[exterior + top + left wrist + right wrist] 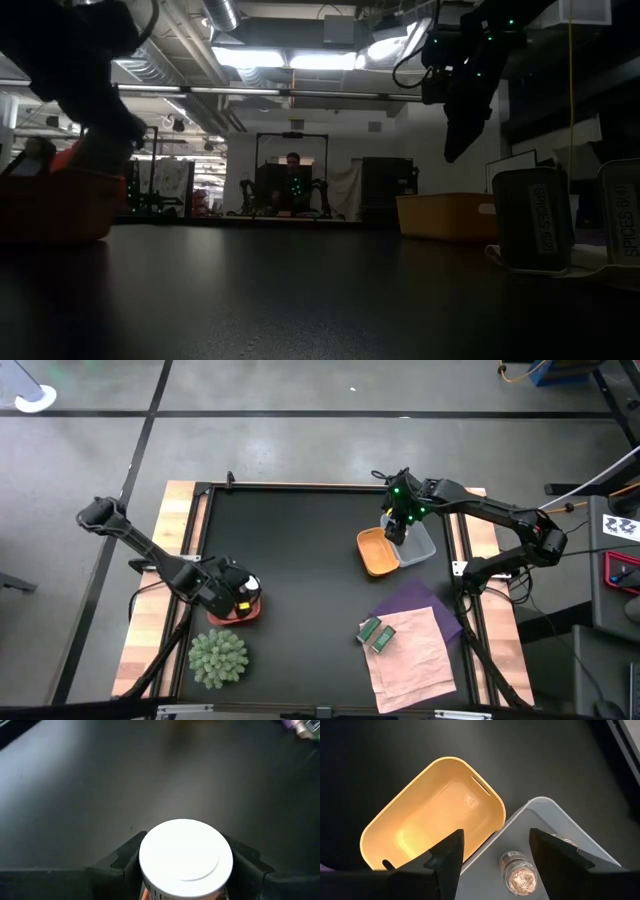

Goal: Sort spices by type
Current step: Put the white seasoning bottle into the orange bin

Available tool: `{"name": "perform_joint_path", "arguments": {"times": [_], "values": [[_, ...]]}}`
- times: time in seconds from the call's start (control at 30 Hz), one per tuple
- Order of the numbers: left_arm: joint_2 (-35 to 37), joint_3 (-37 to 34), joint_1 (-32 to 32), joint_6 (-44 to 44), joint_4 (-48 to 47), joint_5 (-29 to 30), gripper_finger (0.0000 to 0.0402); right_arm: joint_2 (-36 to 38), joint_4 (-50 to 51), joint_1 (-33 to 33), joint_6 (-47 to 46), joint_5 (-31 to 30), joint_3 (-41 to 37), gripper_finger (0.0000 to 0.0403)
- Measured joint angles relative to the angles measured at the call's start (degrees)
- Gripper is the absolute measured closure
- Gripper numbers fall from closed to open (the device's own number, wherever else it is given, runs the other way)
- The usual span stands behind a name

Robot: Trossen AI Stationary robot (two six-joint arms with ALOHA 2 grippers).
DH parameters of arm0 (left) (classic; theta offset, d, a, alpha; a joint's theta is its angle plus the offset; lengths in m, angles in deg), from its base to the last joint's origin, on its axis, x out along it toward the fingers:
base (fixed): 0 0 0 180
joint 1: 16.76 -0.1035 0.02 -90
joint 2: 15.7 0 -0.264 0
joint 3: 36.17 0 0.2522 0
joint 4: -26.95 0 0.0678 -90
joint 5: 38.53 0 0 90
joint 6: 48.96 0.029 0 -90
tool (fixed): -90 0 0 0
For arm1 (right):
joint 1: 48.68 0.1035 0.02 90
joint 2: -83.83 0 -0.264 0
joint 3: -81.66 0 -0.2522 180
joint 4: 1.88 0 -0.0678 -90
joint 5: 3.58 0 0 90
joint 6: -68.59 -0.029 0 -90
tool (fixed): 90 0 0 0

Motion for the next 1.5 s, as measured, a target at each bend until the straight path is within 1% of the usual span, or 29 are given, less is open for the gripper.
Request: {"name": "perform_joint_path", "arguments": {"times": [0.2, 0.37, 0.47, 0.6, 0.73, 0.9, 1.2, 1.5], "values": [[-5.6, 0.0, 0.0, -3.4, 1.0, 0.1, 0.0203, 0.0, 0.0, 0.0, 0.0, 0.0, 0.0, 0.0178], [-9.3, 0.1, 0.0, -3.2, 4.2, 1.0, 0.0194, 0.0, 0.0, 0.0, 0.0, 0.0, 0.0, 0.0178], [-10.5, 0.0, 0.0, -3.2, 4.6, -1.1, 0.0193, 0.0, 0.0, 0.0, 0.0, 0.0, 0.0, 0.0178], [-10.5, 0.0, 0.0, -3.1, 4.7, -3.0, 0.0192, 0.0, 0.0, 0.0, 0.0, 0.0, 0.0, 0.0178], [-10.3, 0.0, 0.0, -3.4, 4.7, -3.3, 0.0191, 0.0, 0.0, 0.0, 0.0, 0.0, 0.0, 0.0178], [-10.3, 0.0, 0.0, -1.1, 4.7, -3.8, 0.019, 0.0, 0.0, 0.0, 0.0, 0.0, 0.0, 0.0178], [-10.1, 0.0, 0.0, -1.4, 4.8, -4.0, 0.019, 0.0, 0.0, 0.0, 0.0, 0.0, 0.0, 0.0178], [-5.1, 0.0, 0.0, -1.3, 4.7, -4.5, 0.019, 0.0, 0.0, 0.0, 0.0, 0.0, 0.0, 0.0178]]}}
